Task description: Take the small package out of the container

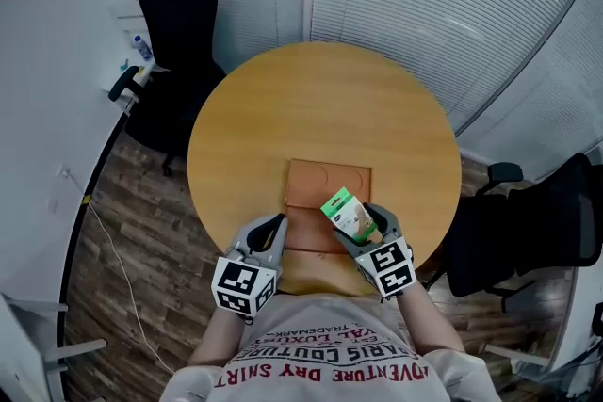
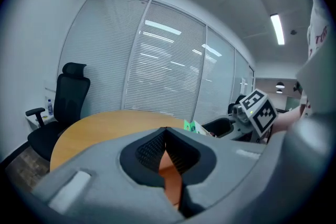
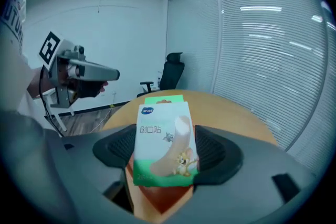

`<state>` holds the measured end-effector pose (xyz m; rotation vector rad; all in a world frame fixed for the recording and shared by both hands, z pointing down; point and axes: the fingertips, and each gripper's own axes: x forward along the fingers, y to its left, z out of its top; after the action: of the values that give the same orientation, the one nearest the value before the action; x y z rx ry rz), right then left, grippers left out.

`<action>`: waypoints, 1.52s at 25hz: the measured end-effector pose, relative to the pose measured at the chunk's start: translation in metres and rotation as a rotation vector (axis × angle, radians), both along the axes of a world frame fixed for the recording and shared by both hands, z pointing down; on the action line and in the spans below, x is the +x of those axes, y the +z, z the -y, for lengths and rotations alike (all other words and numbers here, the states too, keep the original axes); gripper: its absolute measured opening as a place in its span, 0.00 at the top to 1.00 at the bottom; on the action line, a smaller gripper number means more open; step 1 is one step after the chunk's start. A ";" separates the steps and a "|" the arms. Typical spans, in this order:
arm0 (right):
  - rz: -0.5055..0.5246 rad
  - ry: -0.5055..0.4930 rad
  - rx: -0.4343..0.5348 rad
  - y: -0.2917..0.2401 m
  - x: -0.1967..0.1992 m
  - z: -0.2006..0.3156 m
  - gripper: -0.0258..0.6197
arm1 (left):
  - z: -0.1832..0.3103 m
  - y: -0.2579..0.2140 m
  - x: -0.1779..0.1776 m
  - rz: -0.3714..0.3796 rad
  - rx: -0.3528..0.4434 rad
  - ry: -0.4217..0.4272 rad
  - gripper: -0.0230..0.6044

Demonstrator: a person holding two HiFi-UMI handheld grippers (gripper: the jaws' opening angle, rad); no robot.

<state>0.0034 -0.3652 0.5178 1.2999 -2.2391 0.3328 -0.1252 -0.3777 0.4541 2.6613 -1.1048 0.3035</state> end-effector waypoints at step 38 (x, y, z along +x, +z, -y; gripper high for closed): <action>0.231 0.151 0.283 -0.096 0.030 -0.006 0.41 | -0.001 -0.031 0.044 0.024 0.067 0.072 0.94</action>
<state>0.0335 -0.3595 0.4223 1.6577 -2.4531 0.2363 -0.0813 -0.3767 0.4229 2.7677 -1.0459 0.3178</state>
